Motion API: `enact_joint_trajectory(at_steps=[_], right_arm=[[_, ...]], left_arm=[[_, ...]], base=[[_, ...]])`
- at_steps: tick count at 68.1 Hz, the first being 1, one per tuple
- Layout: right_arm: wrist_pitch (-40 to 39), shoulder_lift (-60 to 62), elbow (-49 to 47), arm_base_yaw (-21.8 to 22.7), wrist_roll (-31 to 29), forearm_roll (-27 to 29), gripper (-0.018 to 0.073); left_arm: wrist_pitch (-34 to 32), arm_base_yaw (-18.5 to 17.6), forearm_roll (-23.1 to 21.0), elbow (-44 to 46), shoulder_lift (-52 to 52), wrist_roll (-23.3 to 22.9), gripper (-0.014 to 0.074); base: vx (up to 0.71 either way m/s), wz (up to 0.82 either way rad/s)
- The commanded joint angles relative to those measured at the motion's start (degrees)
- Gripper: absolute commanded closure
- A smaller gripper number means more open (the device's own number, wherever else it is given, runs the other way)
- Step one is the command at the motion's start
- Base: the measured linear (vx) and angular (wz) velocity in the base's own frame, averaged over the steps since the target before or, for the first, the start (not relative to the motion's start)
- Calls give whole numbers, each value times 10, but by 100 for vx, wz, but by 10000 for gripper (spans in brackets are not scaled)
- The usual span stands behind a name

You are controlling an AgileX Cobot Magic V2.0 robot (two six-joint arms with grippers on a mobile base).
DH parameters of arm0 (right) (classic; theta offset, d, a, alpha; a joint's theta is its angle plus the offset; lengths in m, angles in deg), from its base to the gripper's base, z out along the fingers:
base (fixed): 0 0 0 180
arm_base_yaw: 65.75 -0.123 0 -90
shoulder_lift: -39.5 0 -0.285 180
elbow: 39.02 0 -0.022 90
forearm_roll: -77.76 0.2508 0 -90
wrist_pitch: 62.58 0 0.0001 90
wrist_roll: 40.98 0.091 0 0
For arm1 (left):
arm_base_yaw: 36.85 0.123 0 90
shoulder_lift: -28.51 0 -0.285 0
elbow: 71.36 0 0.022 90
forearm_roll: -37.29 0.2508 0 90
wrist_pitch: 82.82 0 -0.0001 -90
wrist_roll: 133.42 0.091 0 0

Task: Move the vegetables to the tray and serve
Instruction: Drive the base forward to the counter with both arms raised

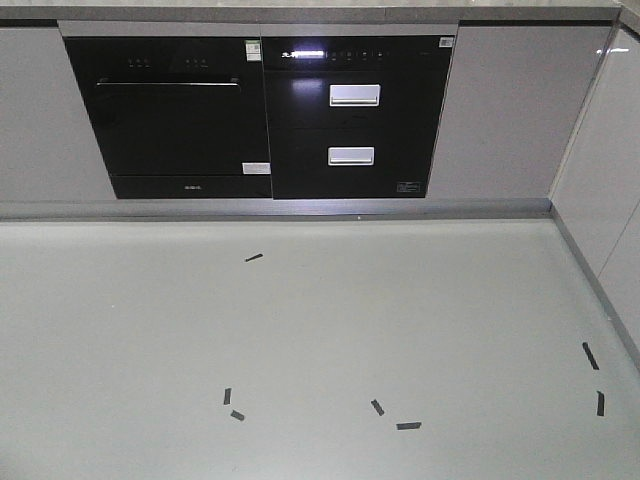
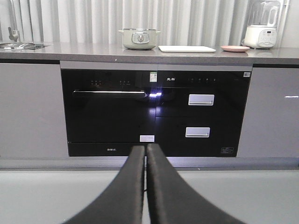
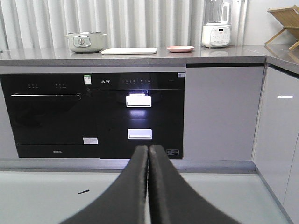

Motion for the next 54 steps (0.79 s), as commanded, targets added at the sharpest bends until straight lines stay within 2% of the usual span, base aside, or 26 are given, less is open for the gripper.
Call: enact_joint_trajectory(at_steps=[1,54], right_arm=[[-45,-8,4,-1,-4,-2,563],[-45,-8,4,-1,-4,-2,563]], left_arm=[[-41,-1,0,-6,8,-2,603],[-41,-1,0,-6,8,-2,603]], base=[[0,0],[0,0]])
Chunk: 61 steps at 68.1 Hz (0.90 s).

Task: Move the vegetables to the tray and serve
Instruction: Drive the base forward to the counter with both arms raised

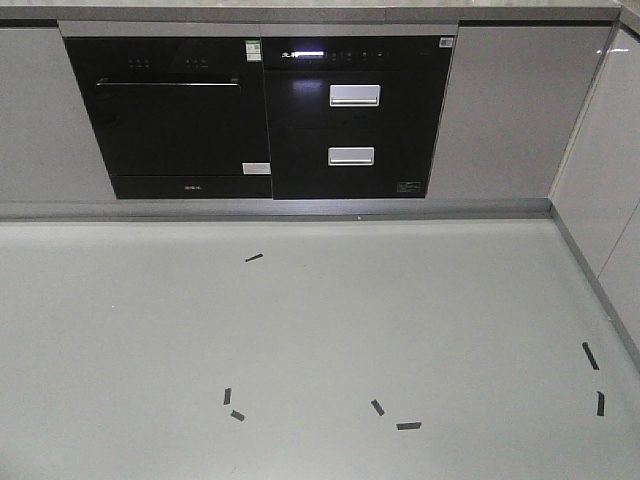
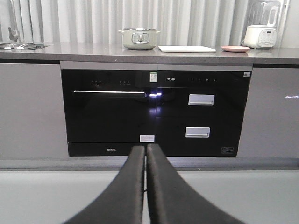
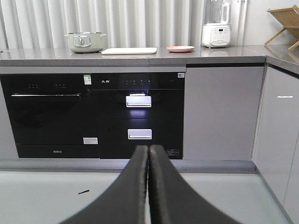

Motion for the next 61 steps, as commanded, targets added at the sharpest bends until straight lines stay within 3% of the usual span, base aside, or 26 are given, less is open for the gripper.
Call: enact_joint_trajectory(at_steps=[1,61], right_arm=[[-45,-8,4,-1,-4,-2,563],[-45,-8,4,-1,-4,-2,563]], left_arm=[[-41,-1,0,-6,8,-2,603],[-41,-1,0,-6,8,-2,603]], base=[[0,0],[1,-1]])
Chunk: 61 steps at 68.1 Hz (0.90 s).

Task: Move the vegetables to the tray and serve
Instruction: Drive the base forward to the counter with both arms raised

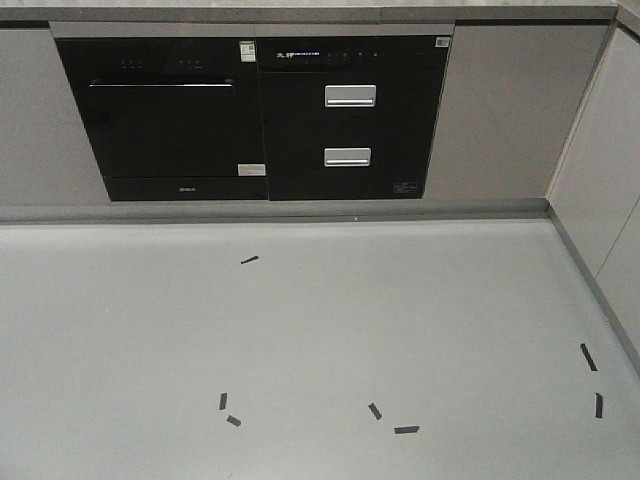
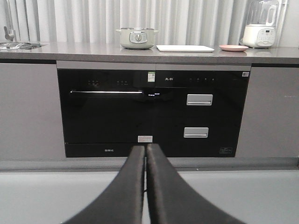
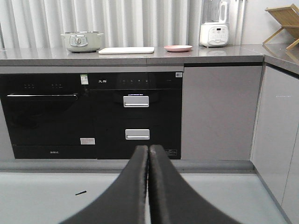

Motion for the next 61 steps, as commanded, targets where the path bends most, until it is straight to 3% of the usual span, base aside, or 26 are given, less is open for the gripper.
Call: enact_joint_trajectory(at_steps=[1,61], right_arm=[[-45,-8,4,-1,-4,-2,563],[-45,-8,4,-1,-4,-2,563]], left_arm=[[-41,-1,0,-6,8,-2,603],[-41,-1,0,-6,8,-2,603]], base=[[4,-2],[10,2]])
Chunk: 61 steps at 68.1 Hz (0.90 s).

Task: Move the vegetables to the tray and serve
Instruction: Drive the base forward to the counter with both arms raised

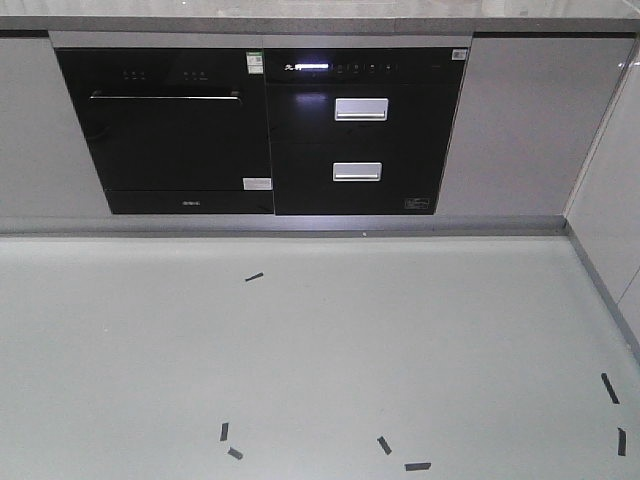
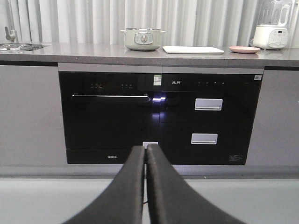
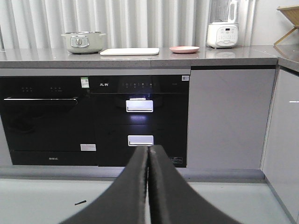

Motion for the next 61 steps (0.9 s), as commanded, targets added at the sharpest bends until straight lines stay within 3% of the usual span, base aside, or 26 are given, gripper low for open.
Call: enact_joint_trajectory(at_steps=[1,61], right_arm=[[-45,-8,4,-1,-4,-2,563],[-45,-8,4,-1,-4,-2,563]], left_arm=[[-41,-1,0,-6,8,-2,603],[-41,-1,0,-6,8,-2,603]], base=[[16,-6],[19,-2]])
